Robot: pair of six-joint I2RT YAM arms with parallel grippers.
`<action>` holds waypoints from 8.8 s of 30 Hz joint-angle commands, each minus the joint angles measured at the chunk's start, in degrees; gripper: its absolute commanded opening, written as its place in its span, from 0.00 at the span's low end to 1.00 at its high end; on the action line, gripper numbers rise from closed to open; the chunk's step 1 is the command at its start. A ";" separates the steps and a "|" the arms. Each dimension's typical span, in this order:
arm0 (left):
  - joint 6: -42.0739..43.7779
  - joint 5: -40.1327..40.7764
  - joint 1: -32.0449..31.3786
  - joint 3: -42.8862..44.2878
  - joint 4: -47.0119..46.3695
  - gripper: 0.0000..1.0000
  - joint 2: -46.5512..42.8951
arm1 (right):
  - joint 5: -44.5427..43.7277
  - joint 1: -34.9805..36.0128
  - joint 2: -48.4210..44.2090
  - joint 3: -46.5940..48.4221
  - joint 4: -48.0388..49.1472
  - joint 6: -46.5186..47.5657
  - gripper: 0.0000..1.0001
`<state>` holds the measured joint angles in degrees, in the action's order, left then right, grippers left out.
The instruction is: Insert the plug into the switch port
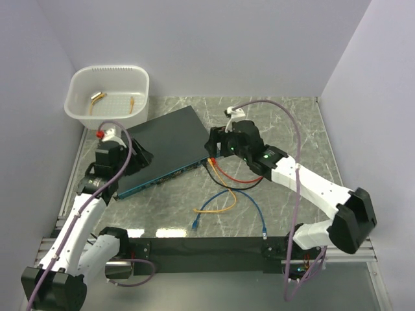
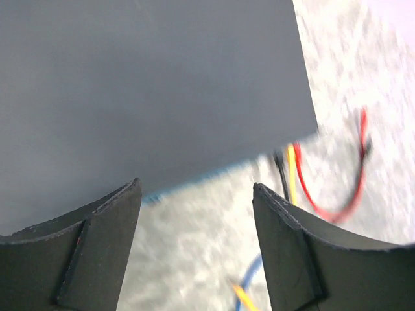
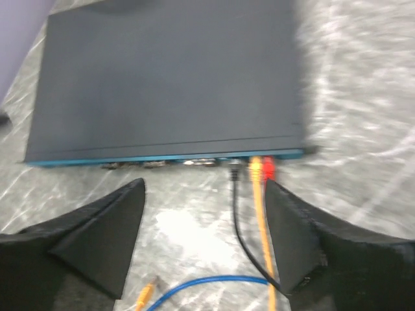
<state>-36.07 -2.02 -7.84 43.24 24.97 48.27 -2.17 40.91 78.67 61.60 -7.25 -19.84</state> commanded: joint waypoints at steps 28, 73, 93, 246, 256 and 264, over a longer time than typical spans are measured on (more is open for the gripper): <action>-40.48 11.42 -61.42 -10.91 2.98 0.64 13.06 | -10.22 -0.56 -16.62 -7.90 -6.55 0.85 0.86; 10.49 -13.53 -62.04 18.70 19.06 0.00 10.18 | 13.32 -0.56 -9.59 8.79 -6.90 -1.09 0.84; 19.64 -17.31 -61.86 23.29 16.42 0.00 0.95 | 64.40 -4.27 -19.00 0.53 4.01 4.34 0.63; 5.14 11.91 -48.77 10.89 11.49 0.84 -10.57 | 27.95 16.14 -16.89 -6.93 -2.25 9.12 0.00; -6.90 30.85 -37.88 13.36 21.52 0.99 -8.46 | 9.92 16.31 -6.62 -6.76 3.20 -0.90 0.00; -1.99 11.21 -7.17 7.57 16.35 0.99 -1.96 | 6.05 17.10 -1.42 -6.14 5.49 -3.28 0.00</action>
<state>-39.68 18.41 -24.82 52.88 43.81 44.25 7.53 57.34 76.69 54.30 -6.13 -21.10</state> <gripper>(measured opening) 0.993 0.059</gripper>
